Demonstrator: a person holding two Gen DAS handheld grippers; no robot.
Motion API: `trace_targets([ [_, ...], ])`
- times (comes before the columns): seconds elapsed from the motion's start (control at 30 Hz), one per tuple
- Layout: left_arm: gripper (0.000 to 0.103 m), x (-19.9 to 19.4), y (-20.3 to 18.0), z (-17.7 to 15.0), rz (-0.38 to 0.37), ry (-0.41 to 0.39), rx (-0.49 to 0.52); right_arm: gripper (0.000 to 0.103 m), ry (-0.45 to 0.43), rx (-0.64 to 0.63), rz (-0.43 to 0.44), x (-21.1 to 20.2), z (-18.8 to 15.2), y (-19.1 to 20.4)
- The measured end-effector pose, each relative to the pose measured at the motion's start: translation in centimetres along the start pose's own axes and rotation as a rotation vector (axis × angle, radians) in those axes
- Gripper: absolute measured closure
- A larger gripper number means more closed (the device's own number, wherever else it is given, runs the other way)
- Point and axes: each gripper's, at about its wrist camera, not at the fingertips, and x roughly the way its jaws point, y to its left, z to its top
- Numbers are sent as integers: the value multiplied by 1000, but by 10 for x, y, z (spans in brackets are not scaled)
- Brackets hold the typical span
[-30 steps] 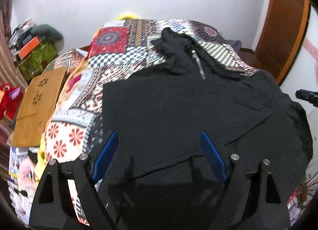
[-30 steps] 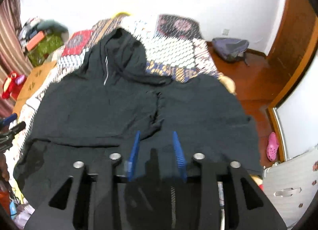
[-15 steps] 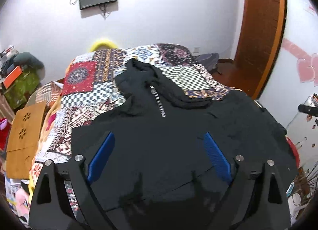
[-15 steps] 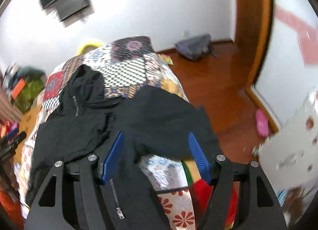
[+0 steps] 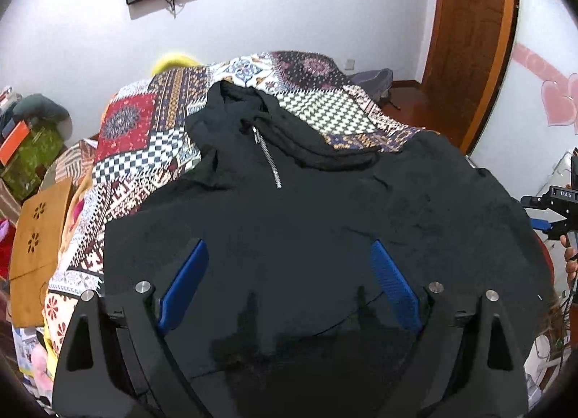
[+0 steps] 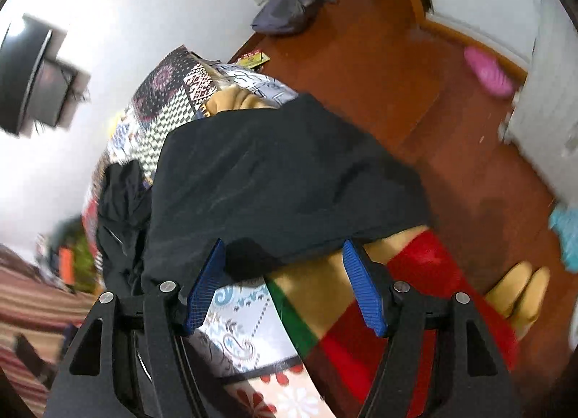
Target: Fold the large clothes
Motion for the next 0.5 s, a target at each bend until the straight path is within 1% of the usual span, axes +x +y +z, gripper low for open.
trace_targets([
  [0.17, 12, 11, 6, -4, 5, 31, -31, 39, -9, 26, 12, 10, 3, -2],
  [0.33, 12, 13, 6, -7, 10, 37, -35, 39, -34, 57, 18, 21, 12, -4],
  [0.4, 11, 11, 6, -8, 10, 36, -34, 42, -41, 54, 1, 25, 15, -2],
  [0.47, 12, 10, 7, -10, 14, 34, -29, 55, -57, 36, -42, 26, 15, 2],
  [0.5, 12, 9, 7, -11, 16, 32, -27, 58, -64, 13, -61, 25, 15, 4],
])
